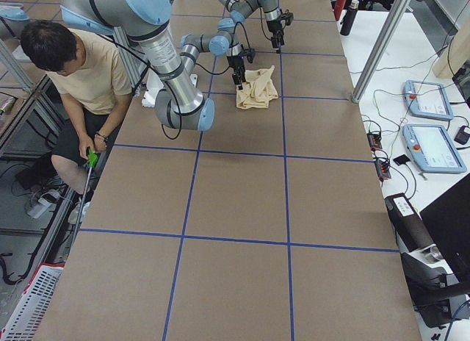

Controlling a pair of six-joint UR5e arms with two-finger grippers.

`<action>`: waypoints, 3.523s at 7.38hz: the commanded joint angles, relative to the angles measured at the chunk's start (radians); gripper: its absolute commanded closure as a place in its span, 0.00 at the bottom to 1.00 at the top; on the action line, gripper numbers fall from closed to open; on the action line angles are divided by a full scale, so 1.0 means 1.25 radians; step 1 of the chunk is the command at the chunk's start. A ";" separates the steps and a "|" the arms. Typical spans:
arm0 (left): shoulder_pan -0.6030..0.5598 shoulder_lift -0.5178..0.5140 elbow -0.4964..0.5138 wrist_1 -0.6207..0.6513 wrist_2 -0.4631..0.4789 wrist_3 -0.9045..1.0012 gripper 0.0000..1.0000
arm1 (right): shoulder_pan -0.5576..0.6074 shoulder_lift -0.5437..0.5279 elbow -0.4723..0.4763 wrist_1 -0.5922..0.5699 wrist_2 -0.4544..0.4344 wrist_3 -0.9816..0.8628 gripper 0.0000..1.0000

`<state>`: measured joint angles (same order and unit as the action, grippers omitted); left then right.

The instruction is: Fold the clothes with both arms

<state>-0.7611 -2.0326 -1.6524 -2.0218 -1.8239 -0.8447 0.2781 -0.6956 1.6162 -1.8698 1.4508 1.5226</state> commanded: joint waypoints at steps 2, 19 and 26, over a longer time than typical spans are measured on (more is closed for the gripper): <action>0.000 0.000 0.000 0.000 0.000 -0.002 0.00 | -0.046 -0.010 0.020 -0.043 -0.003 0.004 0.26; -0.003 0.004 -0.021 0.002 -0.001 -0.003 0.00 | 0.254 0.131 -0.270 0.200 0.100 -0.168 0.00; -0.003 0.011 -0.023 0.002 -0.001 -0.003 0.00 | 0.115 0.083 -0.277 0.196 0.013 -0.082 0.68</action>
<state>-0.7654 -2.0197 -1.6812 -2.0187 -1.8254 -0.8491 0.4261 -0.5890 1.2768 -1.6247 1.4708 1.4251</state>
